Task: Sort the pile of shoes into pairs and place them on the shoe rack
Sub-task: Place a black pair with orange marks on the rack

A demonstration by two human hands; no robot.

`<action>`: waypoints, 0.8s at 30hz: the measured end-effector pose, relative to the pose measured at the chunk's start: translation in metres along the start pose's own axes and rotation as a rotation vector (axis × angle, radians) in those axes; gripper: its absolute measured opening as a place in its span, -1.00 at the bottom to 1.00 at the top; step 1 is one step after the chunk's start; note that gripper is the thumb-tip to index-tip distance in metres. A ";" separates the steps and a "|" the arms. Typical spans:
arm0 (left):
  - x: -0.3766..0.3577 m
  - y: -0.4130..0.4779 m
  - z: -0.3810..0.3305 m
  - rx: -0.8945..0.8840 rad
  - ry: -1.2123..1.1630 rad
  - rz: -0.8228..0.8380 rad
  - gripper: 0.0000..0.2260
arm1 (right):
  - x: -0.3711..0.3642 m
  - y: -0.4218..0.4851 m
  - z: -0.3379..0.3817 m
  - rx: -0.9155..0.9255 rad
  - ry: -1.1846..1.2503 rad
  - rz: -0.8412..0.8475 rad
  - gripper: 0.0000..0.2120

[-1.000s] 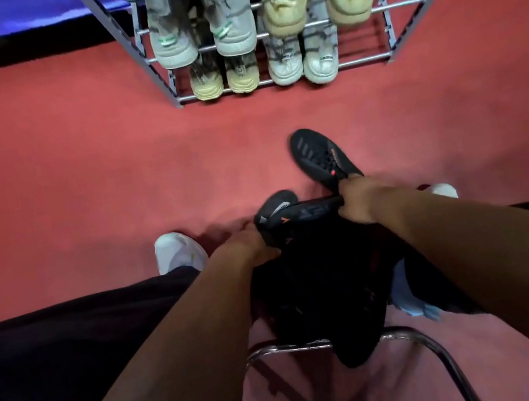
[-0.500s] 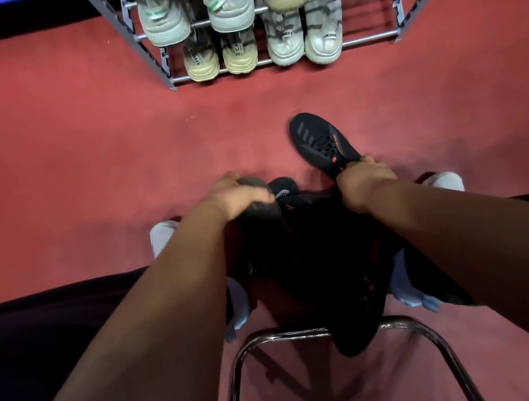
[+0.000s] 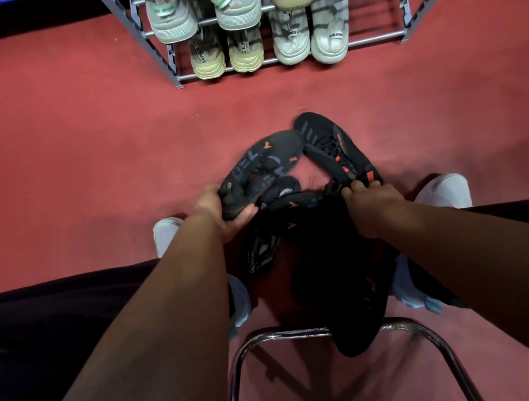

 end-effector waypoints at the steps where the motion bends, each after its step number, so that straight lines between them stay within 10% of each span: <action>1: -0.003 0.005 0.002 -0.005 -0.028 0.004 -0.78 | 0.000 0.000 0.001 0.002 -0.018 -0.014 -0.46; 13: 0.021 0.092 -0.001 -0.128 0.717 -0.220 -0.37 | 0.028 -0.002 -0.027 -0.009 0.121 0.013 -0.34; 16: 0.009 0.064 -0.012 -0.180 0.721 -0.243 -0.55 | 0.036 -0.004 -0.063 -0.121 0.279 0.053 -0.25; 24: -0.006 0.019 -0.018 -0.327 1.047 -0.338 -0.15 | 0.038 0.004 -0.068 -0.267 0.751 -0.094 -0.29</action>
Point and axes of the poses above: each hand's wrist, its own y-axis towards the middle knuckle, its own x-axis out of the back of the hand, z = x × y, the point moved 9 cm from there along y, towards the middle knuckle, and after that the axes turned 8 degrees about y, right-handed, at the moved point
